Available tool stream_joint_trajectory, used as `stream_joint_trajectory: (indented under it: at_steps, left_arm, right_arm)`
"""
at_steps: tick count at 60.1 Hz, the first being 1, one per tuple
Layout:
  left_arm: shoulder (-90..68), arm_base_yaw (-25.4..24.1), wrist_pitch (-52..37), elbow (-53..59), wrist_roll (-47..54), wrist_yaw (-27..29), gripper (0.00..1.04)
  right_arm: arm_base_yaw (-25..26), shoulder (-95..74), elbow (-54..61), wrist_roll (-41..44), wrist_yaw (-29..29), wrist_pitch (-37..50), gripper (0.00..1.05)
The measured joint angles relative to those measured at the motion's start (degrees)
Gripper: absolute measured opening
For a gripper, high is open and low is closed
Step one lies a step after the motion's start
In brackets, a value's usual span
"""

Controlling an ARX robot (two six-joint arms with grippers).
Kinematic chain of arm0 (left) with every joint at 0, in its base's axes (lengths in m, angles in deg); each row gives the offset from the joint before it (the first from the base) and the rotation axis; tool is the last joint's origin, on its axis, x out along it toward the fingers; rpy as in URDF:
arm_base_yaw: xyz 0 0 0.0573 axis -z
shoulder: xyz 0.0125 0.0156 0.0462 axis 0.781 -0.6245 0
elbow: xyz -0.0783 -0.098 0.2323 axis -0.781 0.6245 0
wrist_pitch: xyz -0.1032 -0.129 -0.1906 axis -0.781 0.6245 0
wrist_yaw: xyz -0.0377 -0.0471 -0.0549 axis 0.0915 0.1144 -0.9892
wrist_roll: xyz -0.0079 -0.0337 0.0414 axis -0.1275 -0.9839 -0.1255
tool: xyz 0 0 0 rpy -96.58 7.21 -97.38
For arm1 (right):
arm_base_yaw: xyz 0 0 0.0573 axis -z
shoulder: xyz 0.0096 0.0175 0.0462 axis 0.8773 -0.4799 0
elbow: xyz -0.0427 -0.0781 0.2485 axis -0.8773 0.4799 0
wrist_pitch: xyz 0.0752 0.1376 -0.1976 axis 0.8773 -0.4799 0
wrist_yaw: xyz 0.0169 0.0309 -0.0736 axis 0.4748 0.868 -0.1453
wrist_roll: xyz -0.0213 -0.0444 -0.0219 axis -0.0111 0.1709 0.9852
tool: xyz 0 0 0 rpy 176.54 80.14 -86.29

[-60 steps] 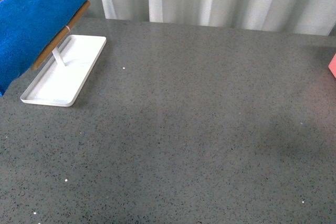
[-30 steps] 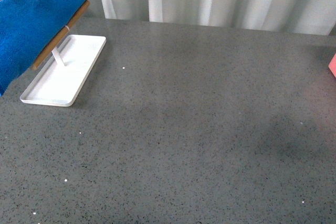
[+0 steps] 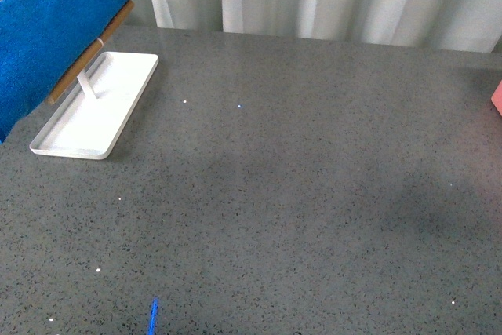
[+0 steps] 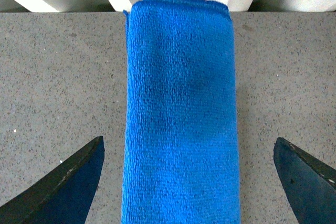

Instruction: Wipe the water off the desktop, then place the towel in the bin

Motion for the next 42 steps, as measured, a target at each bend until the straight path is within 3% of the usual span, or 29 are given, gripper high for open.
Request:
stream_joint_trajectory:
  at_steps: [5, 16, 42]
  left_arm:
    - [-2.6, -0.1, 2.0, -3.9, -0.4, -2.4, 0.98]
    - [-5.8, -0.4, 5.3, -7.3, 0.1, -2.1, 0.98]
    - [-6.6, -1.8, 0.7, -1.0, 3.5, 0.6, 0.98]
  right_arm:
    - [0.0, 0.0, 0.0, 0.0, 0.0, 0.0, 0.98]
    - [0.0, 0.0, 0.0, 0.0, 0.0, 0.0, 0.98]
    - [0.0, 0.0, 0.0, 0.0, 0.0, 0.0, 0.98]
